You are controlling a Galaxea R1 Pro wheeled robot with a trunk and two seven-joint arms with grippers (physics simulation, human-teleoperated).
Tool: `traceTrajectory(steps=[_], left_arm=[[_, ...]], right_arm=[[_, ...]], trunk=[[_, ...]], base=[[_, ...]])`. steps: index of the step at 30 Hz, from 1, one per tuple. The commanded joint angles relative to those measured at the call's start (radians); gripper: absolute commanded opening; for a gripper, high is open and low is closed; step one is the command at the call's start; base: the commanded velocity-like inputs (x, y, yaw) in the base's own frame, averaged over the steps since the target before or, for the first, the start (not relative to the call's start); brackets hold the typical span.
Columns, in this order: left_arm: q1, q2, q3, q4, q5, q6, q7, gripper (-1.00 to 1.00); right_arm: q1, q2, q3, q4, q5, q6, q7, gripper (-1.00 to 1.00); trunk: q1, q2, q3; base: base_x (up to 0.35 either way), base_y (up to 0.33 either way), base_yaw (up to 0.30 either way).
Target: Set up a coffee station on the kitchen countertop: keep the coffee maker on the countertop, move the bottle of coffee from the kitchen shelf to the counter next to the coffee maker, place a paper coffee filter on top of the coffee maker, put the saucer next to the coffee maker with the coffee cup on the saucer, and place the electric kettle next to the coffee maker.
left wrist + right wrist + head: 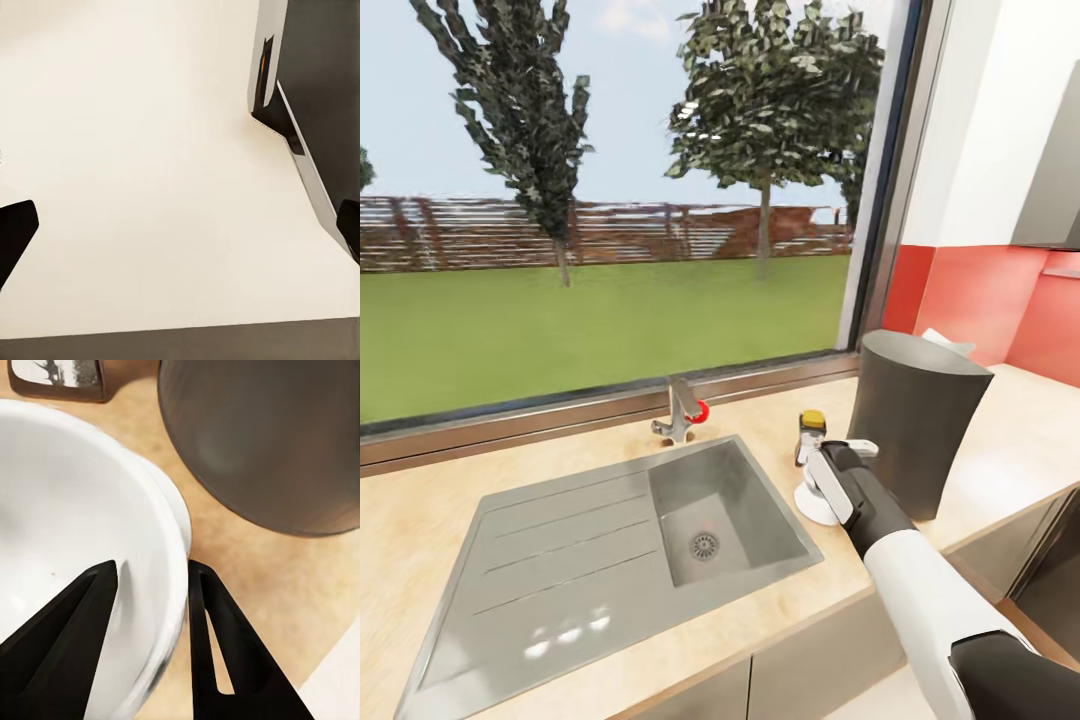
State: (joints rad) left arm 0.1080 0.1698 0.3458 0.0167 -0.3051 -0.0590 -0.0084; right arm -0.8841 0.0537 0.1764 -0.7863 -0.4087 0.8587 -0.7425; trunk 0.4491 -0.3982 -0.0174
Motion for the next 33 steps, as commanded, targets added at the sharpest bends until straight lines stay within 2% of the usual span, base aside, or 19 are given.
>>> traceTrajectory(steps=[1,23,29,33], left_arm=[[-0.001,0.0,0.009,0.002,-0.009,-0.005,-0.001,1.0],[-0.001,0.0,0.009,0.002,-0.009,-0.005,-0.001,1.0],[-0.001,0.0,0.009,0.002,-0.009,-0.005,-0.001,1.0],[-0.001,0.0,0.009,0.002,-0.009,-0.005,-0.001,1.0]], right_arm=[[-0.001,0.0,0.003,-0.001,-0.01,0.002,-0.009,-1.0],[-0.001,0.005,0.002,0.024,-0.01,-0.001,-0.01,-1.0],[-0.001,0.005,0.002,0.104,-0.01,-0.097,-0.009,-1.0],[-0.001,0.005,0.002,0.121,-0.01,-0.122,0.017,-1.0]], trunk=[[0.001,-0.002,-0.002],[0.001,-0.002,-0.002],[0.001,-0.002,-0.002],[0.001,-0.002,-0.002]], base=[[0.197,0.0,0.0],[0.024,0.0,0.0],[0.0,0.0,0.0],[0.0,0.0,0.0]])
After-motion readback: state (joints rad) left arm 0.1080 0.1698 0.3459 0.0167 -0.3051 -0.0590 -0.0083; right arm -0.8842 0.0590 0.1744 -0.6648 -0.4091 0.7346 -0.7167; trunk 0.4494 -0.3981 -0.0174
